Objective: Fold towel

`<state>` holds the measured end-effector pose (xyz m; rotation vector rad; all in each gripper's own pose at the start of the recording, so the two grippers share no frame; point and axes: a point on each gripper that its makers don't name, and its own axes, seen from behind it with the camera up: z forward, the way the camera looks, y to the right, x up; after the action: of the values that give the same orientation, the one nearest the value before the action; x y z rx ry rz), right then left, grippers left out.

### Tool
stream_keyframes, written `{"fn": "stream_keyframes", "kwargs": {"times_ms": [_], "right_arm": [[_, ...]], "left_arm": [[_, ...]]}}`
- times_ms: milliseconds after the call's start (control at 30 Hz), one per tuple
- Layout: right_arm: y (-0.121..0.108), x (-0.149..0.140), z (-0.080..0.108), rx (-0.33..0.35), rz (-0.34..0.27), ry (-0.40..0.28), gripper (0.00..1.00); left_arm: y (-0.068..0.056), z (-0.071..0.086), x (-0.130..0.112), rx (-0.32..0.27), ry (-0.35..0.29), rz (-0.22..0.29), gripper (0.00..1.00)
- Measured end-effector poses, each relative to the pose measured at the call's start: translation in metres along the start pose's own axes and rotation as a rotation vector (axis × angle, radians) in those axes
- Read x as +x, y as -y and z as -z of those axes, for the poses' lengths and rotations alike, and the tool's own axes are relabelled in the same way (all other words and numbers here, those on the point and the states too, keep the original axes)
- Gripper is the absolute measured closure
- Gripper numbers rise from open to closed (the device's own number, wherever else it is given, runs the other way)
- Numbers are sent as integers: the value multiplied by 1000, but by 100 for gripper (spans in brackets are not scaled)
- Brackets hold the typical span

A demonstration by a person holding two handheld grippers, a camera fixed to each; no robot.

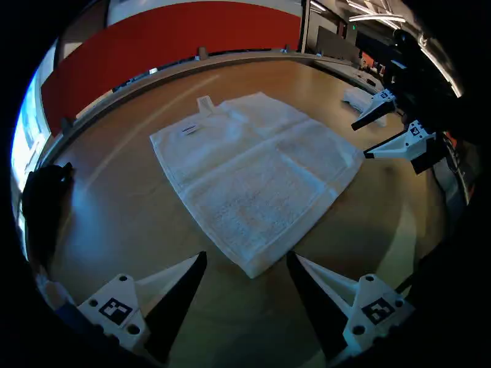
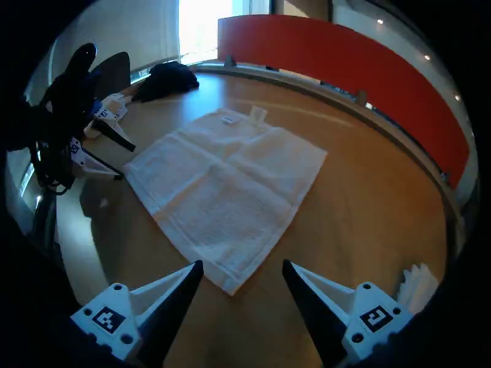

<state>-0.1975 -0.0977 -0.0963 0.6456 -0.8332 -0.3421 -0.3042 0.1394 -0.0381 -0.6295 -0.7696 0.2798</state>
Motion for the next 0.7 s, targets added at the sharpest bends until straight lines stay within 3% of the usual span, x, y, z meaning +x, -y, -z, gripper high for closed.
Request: {"fn": "stream_keyframes", "kwargs": {"times_ms": [467, 700], "right_arm": [[4, -13, -9, 18, 12, 29, 3], [6, -17, -11, 27, 7, 32, 16]], "left_arm": [[0, -7, -4, 6, 10, -19, 4], [1, -6, -5, 23, 10, -15, 12]]}}
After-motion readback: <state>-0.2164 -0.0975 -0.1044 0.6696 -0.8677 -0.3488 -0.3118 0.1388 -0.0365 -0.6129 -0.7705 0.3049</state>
